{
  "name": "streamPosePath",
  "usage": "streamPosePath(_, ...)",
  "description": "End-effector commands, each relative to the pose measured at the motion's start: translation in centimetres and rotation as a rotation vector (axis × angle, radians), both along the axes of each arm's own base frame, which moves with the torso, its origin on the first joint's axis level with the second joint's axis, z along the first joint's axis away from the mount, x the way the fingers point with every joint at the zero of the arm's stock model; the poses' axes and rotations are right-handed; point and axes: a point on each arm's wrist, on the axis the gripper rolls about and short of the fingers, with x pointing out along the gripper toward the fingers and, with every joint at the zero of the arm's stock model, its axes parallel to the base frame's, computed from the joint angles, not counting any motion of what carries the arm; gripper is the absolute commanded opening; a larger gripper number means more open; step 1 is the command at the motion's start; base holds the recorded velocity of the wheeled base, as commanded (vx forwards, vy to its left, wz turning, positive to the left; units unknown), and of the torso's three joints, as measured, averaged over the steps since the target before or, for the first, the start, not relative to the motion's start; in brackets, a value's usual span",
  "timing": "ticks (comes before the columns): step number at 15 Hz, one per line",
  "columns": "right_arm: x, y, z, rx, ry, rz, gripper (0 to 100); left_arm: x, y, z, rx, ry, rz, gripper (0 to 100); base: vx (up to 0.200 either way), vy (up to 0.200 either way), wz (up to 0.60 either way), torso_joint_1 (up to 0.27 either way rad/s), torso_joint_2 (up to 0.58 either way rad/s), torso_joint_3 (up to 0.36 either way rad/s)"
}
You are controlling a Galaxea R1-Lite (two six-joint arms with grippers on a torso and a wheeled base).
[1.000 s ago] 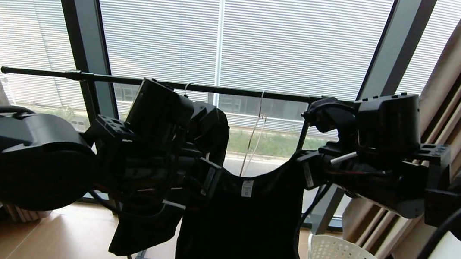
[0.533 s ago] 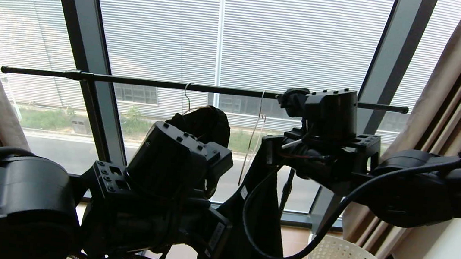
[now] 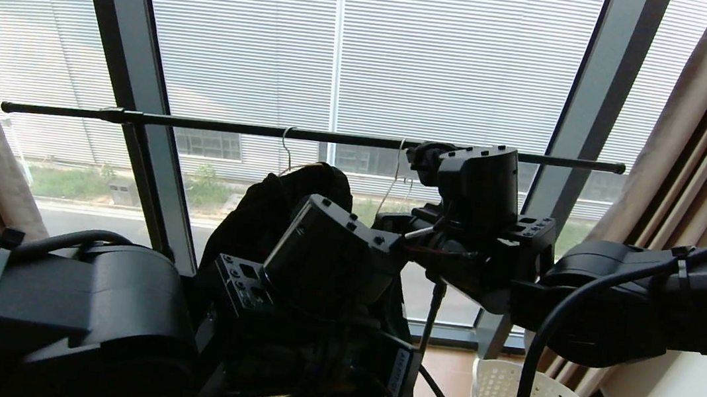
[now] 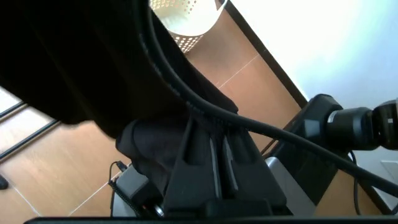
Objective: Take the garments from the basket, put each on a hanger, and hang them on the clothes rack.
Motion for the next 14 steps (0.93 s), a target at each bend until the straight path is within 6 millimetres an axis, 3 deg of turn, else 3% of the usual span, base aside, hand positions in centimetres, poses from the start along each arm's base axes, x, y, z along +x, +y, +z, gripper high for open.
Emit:
streamPosePath(1,-0.2,-0.1,0.5,0.008,-0.01,0.001,0,0.3,0.0,-0.4,0.011,0.007,0.009,0,0.0,0.0,0.0,0.0,0.0,0.0)
streamPosePath(6,1.1,-3.6,2.2,-0.027,-0.061,-0.077,0,1.6,2.9,-0.2,0.055,-0.012,0.142,0,0.0,0.0,0.0,0.0,0.0,0.0)
streamPosePath(8,1.0,-5.9,3.2,-0.094,-0.097,-0.098,0,2.8,4.8,0.1,0.075,-0.028,0.235,0,0.0,0.0,0.0,0.0,0.0,0.0)
streamPosePath(12,-2.2,-9.1,3.1,-0.378,-0.143,-0.039,0,5.7,7.0,0.9,0.078,-0.073,0.373,0,0.0,0.0,0.0,0.0,0.0,0.0)
streamPosePath(14,-3.6,-8.9,2.7,-0.444,-0.148,-0.025,0,6.6,7.1,1.6,0.08,-0.115,0.368,0,0.0,0.0,0.0,0.0,0.0,0.0)
